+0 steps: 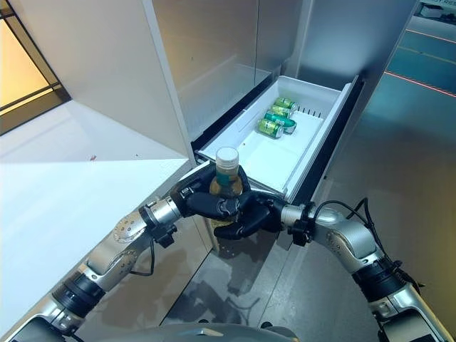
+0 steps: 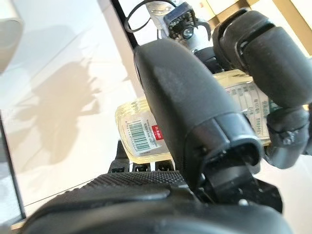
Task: Put drinks into fridge and close the fridge
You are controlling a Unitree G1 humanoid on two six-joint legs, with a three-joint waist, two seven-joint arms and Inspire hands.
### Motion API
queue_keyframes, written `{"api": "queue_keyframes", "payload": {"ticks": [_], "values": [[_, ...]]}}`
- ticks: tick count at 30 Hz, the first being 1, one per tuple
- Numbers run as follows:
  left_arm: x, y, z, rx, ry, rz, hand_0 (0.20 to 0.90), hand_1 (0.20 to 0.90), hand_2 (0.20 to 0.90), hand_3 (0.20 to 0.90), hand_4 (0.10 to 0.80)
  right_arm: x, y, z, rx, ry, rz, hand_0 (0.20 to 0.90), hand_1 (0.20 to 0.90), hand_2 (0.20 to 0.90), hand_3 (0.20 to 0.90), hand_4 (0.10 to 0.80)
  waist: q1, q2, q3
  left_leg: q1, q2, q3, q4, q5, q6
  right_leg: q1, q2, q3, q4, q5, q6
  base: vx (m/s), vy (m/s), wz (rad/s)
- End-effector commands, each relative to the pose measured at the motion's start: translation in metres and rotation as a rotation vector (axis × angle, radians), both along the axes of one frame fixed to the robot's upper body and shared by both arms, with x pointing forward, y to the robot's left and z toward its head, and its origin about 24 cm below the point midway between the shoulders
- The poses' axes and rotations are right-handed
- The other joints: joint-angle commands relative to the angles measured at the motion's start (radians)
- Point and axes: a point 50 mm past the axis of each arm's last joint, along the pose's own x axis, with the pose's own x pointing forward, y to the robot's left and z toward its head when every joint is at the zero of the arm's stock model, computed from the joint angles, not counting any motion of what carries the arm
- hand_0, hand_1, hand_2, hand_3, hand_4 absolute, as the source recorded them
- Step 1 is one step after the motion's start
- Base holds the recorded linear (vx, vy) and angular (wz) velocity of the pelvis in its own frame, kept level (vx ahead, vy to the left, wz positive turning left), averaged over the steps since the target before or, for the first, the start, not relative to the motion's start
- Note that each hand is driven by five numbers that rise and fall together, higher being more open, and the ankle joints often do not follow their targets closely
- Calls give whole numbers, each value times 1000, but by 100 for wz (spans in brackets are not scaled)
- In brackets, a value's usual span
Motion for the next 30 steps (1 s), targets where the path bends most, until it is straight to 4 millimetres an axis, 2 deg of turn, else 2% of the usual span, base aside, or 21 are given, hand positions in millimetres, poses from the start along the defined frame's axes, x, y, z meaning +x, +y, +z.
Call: {"api": "queue_keyframes", "payload": {"ticks": [1,11,12,15,16,20,22,24,27,30], "values": [[24,-19,78,-272,-356,-12,300,300,300,200,100,-7,58,50,293,-146,261,300,300,300,200,100,8,-5,-60,8,-63,16,12,-107,54,-46,64,-54,87,-67,10,0,0,0],[16,-34,84,-387,-417,10,302,302,302,203,103,2,70,61,430,-183,79,300,300,300,200,100,5,-4,-57,7,-64,14,16,-111,59,-47,66,-46,91,-71,6,0,0,0],[15,-35,85,-396,-422,10,366,366,366,277,177,3,70,63,440,-198,56,300,300,300,200,100,5,-4,-58,7,-64,14,16,-112,59,-47,67,-47,91,-72,6,0,0,0],[11,-39,89,-450,-459,32,359,359,359,269,169,13,67,76,475,-294,-67,300,300,300,200,100,6,-5,-55,7,-64,14,18,-114,60,-46,67,-49,92,-74,4,0,0,0],[10,-40,92,-459,-474,44,900,900,900,900,800,17,64,84,471,-372,-116,300,300,300,200,100,6,-5,-55,7,-64,13,18,-116,61,-47,68,-49,94,-76,3,0,0,0],[11,-43,96,-447,-492,98,900,900,900,900,800,32,49,113,420,-594,-276,300,300,300,200,100,9,-6,-53,5,-65,9,24,-119,61,-47,69,-49,98,-79,0,0,0,0],[15,-45,95,-419,-471,154,900,900,900,900,800,42,40,133,363,-716,-389,300,300,300,200,100,13,-7,-50,5,-67,5,29,-123,61,-45,70,-52,101,-81,-3,0,0,0],[19,-42,92,-382,-450,206,900,900,900,900,800,51,30,152,336,-755,-469,300,300,300,200,100,19,-10,-50,3,-68,2,32,-127,61,-45,71,-54,102,-83,-6,0,0,0],[26,-37,81,-316,-387,261,900,900,900,900,800,60,16,171,360,-779,-566,300,300,300,200,100,29,-13,-48,0,-70,-5,37,-131,60,-45,73,-59,107,-87,-11,17,-4,3],[28,-25,60,-266,-290,297,900,900,900,900,800,66,-6,189,363,-830,-665,300,300,300,200,100,41,-18,-51,-10,-72,-11,50,-132,62,-50,74,-62,108,-82,-16,30,4,7]]}}
